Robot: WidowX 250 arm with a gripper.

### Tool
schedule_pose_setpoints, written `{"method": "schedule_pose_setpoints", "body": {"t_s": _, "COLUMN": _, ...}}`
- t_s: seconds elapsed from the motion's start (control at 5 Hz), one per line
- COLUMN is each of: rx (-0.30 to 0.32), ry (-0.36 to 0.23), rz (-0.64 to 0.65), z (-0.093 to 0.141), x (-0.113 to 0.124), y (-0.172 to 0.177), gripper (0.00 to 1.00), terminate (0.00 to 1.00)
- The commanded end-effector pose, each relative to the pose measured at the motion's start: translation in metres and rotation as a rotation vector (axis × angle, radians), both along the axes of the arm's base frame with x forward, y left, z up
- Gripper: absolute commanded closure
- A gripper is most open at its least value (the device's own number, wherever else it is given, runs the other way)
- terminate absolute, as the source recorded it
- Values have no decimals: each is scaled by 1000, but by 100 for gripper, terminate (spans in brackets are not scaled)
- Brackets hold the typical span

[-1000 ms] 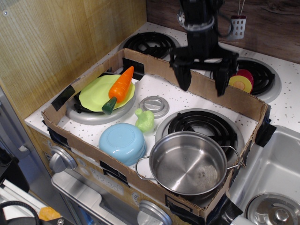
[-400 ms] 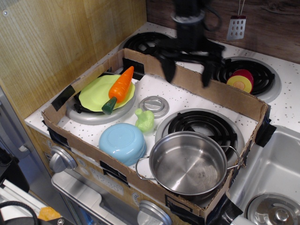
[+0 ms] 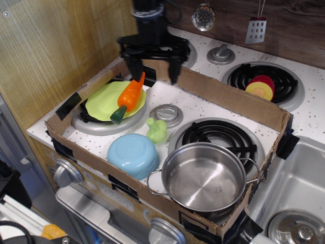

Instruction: Take carrot off plate

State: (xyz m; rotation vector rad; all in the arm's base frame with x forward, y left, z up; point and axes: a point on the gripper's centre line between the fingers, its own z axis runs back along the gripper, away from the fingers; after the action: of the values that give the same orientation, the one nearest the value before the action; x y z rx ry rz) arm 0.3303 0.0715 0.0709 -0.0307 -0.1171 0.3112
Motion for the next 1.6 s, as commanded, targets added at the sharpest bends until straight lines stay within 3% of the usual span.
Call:
{"method": "schedule_pose_setpoints", "body": {"t_s": 0.0, "rx": 62, "ry": -49, "rz": 7, "z": 23, "x": -10, "y": 38, "gripper": 0, "terminate": 0}}
{"method": "schedule_pose_setpoints", "body": {"t_s": 0.2, "rx": 81, "ry": -67, "rz": -16, "z": 14, "x": -20, "y": 43, "gripper": 0, "terminate": 0}}
{"method": "schedule_pose_setpoints", "body": {"t_s": 0.8, "rx": -1, "ry": -93, "rz": -35, "z": -25, "x": -29, "y": 52, "gripper": 0, "terminate": 0}}
{"method": "schedule_pose_setpoints", "body": {"t_s": 1.2, "rx": -17, "ry": -114, "rz": -40, "z": -37, "x": -28, "y": 51, "gripper": 0, "terminate": 0}}
{"method": "schedule_pose_setpoints", "body": {"t_s": 1.4, "rx": 4, "ry": -93, "rz": -36, "z": -26, "x": -26, "y": 48, "gripper": 100, "terminate": 0}}
